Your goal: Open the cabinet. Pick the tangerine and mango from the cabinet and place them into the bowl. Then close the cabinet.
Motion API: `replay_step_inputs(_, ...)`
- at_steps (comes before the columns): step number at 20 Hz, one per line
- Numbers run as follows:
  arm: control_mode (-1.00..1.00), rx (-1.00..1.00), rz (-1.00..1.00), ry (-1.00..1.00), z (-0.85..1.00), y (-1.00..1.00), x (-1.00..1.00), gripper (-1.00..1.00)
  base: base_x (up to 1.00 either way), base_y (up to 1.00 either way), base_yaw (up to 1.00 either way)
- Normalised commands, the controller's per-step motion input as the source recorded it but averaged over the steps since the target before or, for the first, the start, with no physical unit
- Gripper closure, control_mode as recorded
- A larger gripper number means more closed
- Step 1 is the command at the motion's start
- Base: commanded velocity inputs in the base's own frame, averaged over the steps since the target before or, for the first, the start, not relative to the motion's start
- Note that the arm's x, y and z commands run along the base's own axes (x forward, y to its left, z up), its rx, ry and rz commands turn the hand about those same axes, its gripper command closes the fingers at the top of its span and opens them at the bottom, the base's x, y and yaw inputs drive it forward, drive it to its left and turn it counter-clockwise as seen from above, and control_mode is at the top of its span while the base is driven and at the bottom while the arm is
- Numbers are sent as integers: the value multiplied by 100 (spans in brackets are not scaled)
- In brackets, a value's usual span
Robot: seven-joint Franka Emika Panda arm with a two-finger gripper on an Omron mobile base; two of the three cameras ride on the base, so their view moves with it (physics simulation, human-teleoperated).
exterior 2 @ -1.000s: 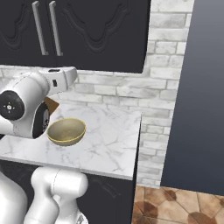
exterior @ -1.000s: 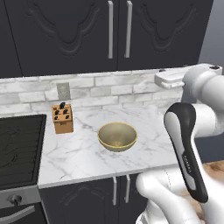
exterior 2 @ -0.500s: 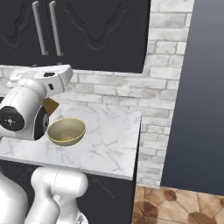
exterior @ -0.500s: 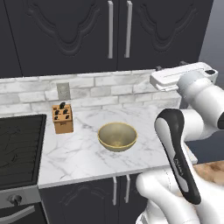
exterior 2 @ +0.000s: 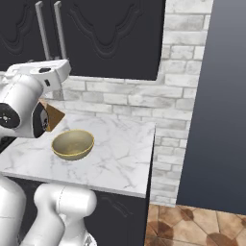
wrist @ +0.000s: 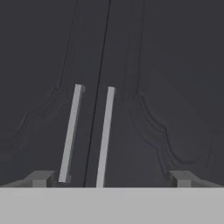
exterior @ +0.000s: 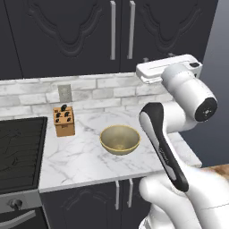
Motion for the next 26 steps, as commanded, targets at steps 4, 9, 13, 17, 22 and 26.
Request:
replay_step_inputs(4,-100,0,-4,6,1,14,66,-100,0,0,0)
replay_step_inputs(9,-100,0,-4,9,0,13,76,-100,0,0,0)
replay_step_inputs(13,-100,0,-4,9,0,19,75,-100,0,0,0)
replay_step_inputs(17,-100,0,-2,8,0,21,75,-100,0,0,0)
replay_step_inputs(22,-100,0,0,9,-2,7,100,-100,0,0,0)
replay_step_inputs(26,-100,0,0,7,-20,0,100,-100,0,0,0)
